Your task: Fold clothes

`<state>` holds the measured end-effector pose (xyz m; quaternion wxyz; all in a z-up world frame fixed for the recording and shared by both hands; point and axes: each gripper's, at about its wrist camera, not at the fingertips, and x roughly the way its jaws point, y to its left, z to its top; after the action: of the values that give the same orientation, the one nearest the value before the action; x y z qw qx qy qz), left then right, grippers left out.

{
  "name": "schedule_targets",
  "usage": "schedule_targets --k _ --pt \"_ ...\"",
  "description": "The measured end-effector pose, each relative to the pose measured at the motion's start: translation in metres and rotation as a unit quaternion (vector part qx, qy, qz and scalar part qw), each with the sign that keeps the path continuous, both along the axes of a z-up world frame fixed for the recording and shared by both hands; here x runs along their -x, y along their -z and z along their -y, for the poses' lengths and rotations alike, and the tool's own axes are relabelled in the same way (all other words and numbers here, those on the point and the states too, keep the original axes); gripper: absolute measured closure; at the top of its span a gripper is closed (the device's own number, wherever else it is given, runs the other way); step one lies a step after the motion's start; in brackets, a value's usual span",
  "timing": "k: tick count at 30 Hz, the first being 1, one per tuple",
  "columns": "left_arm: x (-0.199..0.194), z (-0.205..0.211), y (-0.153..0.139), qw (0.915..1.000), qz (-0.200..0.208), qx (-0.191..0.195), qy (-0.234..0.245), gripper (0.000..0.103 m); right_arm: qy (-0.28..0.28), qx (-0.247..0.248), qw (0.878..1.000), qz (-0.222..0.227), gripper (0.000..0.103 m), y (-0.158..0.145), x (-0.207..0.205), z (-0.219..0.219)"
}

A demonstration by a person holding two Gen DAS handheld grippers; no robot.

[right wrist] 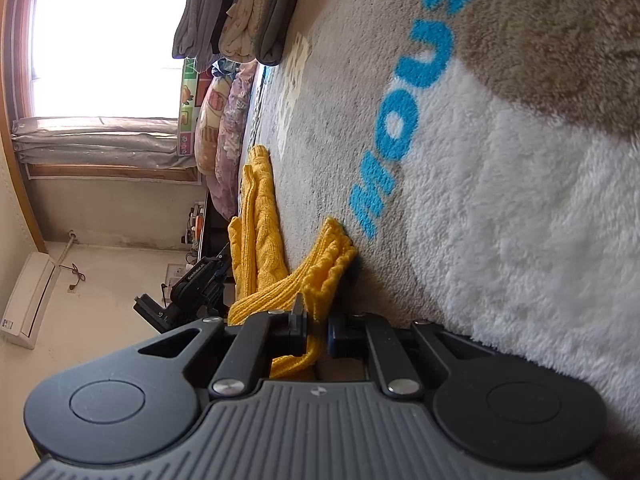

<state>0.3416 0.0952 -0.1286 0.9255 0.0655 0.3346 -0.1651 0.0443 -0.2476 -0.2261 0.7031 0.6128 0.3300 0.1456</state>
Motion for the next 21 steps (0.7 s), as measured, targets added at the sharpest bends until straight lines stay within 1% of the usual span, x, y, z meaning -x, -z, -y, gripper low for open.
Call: schedule_targets --k 1,2,5,6,8,9,11,13,14,15,16,17,18,20,21 --pt "0.001 0.006 0.001 0.9996 0.008 -0.026 0.001 0.091 0.0 0.002 1.0 0.0 0.093 0.0 -0.001 0.0" --pt "0.002 0.009 0.0 0.9991 0.011 -0.04 -0.001 0.091 -0.001 0.002 1.0 0.0 0.094 0.0 -0.001 -0.001" --pt "0.008 0.01 -0.007 0.9978 0.02 -0.063 0.004 0.091 -0.001 0.002 1.0 0.0 0.094 0.0 -0.002 -0.001" --pt "0.01 0.007 -0.011 0.9983 0.025 -0.053 -0.001 0.091 -0.001 0.002 1.0 0.0 0.094 0.0 -0.002 -0.001" --pt "0.01 -0.003 -0.024 0.9991 0.035 -0.014 -0.019 0.091 -0.001 0.001 1.0 0.0 0.094 0.0 -0.002 -0.001" --pt "0.009 -0.004 -0.029 0.999 0.037 -0.004 -0.024 0.091 -0.002 0.0 1.0 0.0 0.094 -0.001 -0.002 -0.001" --pt "0.005 0.001 -0.034 0.9991 0.038 0.002 -0.02 0.091 -0.002 -0.001 1.0 0.001 0.093 -0.001 -0.002 -0.001" --pt "0.001 0.013 -0.034 0.9994 0.034 -0.004 0.002 0.091 -0.003 0.0 1.0 0.001 0.093 -0.001 -0.002 -0.001" --pt "0.0 0.021 -0.032 0.9992 0.031 -0.01 0.021 0.091 -0.003 0.0 1.0 0.001 0.093 -0.001 -0.002 -0.001" --pt "-0.003 0.028 -0.024 0.9984 0.025 -0.046 0.02 0.091 -0.003 -0.001 1.0 0.001 0.093 -0.001 -0.002 -0.001" --pt "-0.008 0.035 -0.013 0.9952 0.017 -0.096 0.008 0.091 -0.003 -0.001 1.0 0.0 0.093 -0.001 -0.003 -0.001" --pt "-0.011 0.037 -0.005 0.9925 0.015 -0.121 -0.006 0.091 -0.002 -0.001 1.0 0.0 0.093 -0.001 -0.003 -0.001" --pt "-0.013 0.031 -0.002 0.9942 0.015 -0.105 -0.017 0.091 -0.002 -0.001 1.0 -0.001 0.093 -0.001 -0.004 -0.001" --pt "-0.011 0.019 -0.01 0.9974 0.022 -0.057 -0.038 0.091 -0.002 -0.001 1.0 -0.001 0.093 -0.001 -0.004 -0.002" --pt "-0.007 0.013 -0.016 0.9969 0.037 -0.047 -0.051 0.091 -0.002 -0.001 1.0 -0.001 0.093 -0.001 -0.004 -0.002"
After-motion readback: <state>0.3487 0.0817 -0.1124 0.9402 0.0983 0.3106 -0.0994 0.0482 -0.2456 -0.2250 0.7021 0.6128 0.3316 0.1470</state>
